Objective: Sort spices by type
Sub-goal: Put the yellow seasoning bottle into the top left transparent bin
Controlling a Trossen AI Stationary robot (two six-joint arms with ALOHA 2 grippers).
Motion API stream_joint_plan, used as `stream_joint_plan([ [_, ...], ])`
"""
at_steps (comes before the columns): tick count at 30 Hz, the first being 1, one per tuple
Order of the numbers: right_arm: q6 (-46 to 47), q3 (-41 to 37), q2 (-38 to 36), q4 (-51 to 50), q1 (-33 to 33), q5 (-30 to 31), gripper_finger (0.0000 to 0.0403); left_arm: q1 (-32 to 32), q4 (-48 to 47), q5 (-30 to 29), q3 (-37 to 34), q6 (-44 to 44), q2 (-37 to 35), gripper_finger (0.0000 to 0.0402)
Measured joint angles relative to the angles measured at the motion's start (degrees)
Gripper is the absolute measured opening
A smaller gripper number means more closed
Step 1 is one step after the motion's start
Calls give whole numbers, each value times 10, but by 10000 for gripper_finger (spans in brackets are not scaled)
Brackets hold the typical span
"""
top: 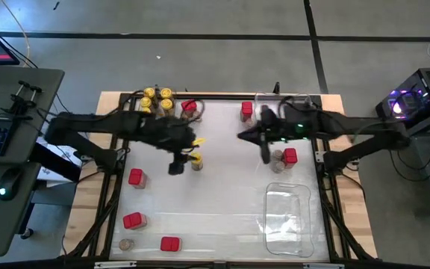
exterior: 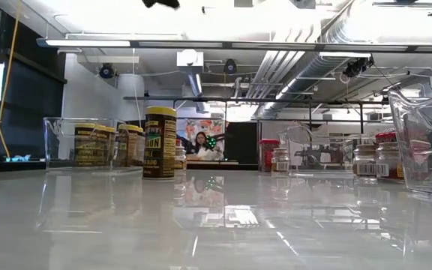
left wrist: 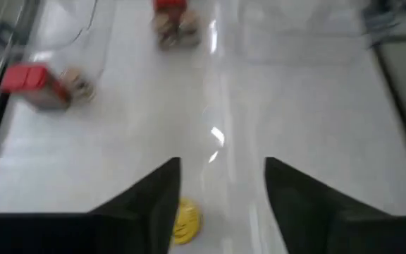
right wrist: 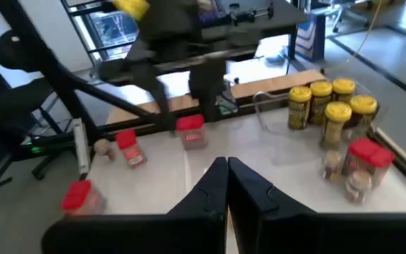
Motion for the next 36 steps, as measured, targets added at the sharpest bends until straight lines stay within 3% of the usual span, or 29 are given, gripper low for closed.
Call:
stream_joint_plan([
  [6, 51, 0, -46, -61, 65, 47, 0, 57, -51, 18, 50, 16, 92, 303],
  [10, 74, 0, -50, -82, 108, 79, 0, 68, -86, 30, 55, 43, 144, 334],
  [19, 111, 0, -34, -123, 151, 123, 0, 79, -156, 31, 55, -8, 218, 336],
  [25, 118, 0, -27, -122, 151, 123, 0, 86, -152, 77, 55, -21, 246, 335],
  [30, 117, 0, -23, -123, 151, 123, 0, 86, -152, 41, 55, -34, 262, 335],
  [36, 118, 0, -23, -123, 151, 123, 0, 81, -153, 38, 52, -48, 271, 335],
])
